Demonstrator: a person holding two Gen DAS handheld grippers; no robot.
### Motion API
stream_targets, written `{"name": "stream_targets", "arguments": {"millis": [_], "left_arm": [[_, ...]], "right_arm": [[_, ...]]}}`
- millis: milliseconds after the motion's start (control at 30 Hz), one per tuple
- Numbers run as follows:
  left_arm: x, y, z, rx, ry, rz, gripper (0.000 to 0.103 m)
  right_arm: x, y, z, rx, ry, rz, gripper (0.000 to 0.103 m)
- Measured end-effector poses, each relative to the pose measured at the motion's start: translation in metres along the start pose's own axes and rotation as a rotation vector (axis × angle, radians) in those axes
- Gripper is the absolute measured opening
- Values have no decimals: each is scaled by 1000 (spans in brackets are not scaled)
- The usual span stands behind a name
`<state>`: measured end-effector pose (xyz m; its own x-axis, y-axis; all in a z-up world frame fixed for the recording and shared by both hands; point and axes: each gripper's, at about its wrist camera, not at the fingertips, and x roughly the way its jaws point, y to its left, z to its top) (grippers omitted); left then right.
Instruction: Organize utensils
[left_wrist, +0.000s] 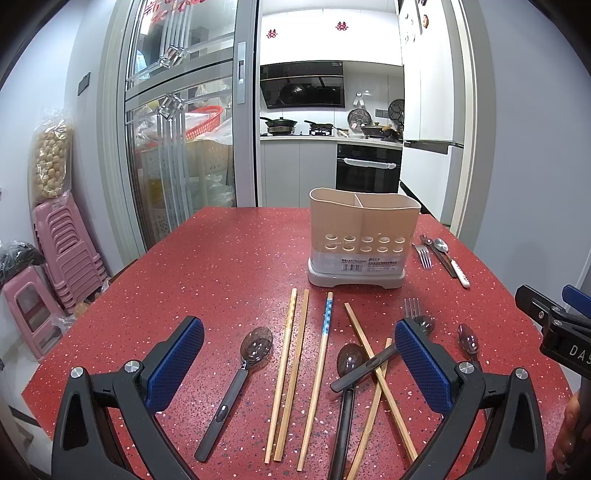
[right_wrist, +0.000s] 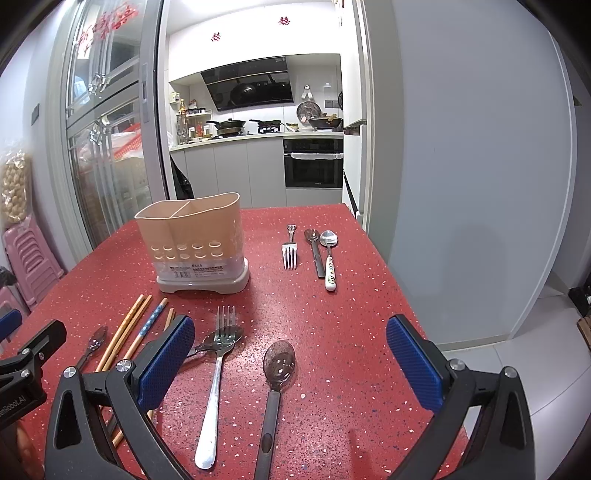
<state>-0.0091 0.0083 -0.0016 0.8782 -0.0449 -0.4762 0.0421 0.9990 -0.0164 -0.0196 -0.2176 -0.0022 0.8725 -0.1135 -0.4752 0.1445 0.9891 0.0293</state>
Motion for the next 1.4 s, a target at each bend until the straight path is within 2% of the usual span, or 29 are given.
{"name": "stream_targets", "arguments": {"millis": [533,833,967,1100,1167,1400], "left_arm": [[2,0,-1,1,6,2,103],[21,10,-5,27,76,20,103],[37,22,-7,33,138,54,103],[59,47,-13,-3,234,83,103],[70,59,-15,-13,284,77,103],[98,73,-18,24,374,33,103]], "right_arm": [[1,-1,-1,1,4,2,103],[7,-3,-2,2,36,14,103],[18,-7,-2,7,89,26,103],[30,-11,-4,10,154,33,103],[37,-14,-5,19,199,41,103],[67,-20,-15,23,379,60,103]]}}
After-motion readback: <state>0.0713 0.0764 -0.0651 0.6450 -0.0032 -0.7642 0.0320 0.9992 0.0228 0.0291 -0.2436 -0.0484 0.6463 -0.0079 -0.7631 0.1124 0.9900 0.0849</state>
